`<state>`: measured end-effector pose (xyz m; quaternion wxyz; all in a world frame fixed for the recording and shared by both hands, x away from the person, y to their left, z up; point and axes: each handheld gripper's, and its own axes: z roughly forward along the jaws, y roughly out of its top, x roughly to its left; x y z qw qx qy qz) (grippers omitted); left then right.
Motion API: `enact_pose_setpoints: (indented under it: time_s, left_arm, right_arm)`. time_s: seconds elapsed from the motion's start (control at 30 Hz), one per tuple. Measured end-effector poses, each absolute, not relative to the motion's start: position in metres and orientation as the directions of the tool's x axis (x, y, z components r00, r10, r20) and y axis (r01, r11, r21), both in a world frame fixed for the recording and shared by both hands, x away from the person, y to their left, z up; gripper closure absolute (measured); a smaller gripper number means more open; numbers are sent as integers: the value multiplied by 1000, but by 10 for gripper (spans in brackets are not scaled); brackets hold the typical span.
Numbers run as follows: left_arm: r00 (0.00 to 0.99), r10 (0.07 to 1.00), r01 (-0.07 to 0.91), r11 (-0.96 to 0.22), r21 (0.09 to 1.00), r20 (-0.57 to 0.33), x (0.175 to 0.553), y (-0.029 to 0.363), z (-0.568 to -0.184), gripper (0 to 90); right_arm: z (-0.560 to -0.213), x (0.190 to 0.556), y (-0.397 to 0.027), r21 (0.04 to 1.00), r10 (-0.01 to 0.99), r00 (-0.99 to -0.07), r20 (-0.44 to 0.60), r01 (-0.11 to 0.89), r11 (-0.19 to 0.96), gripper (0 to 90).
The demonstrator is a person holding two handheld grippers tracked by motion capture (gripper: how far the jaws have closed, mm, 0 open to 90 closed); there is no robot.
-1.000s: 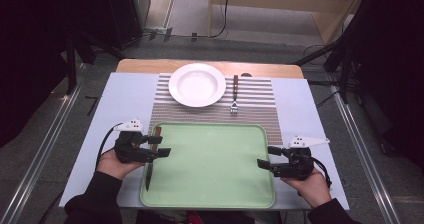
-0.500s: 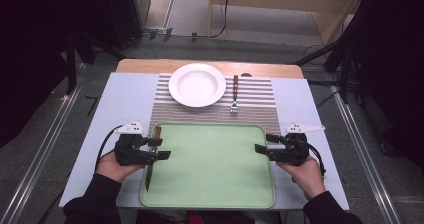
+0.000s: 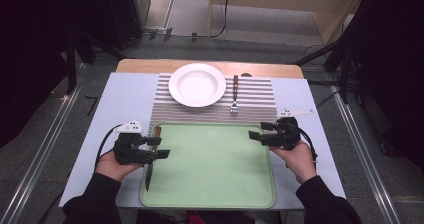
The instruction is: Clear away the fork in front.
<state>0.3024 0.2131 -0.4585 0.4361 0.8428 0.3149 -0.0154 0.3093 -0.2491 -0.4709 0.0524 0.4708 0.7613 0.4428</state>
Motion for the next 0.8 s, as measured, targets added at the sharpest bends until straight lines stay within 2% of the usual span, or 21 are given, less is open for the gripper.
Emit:
enact_pose_setpoints:
  time_s: [0.8]
  left_arm:
    - [801, 514, 542, -406, 736, -306, 306, 215, -459, 330]
  right_arm:
    - [-470, 360, -229, 705, 776, -552, 306, 679, 205, 255]
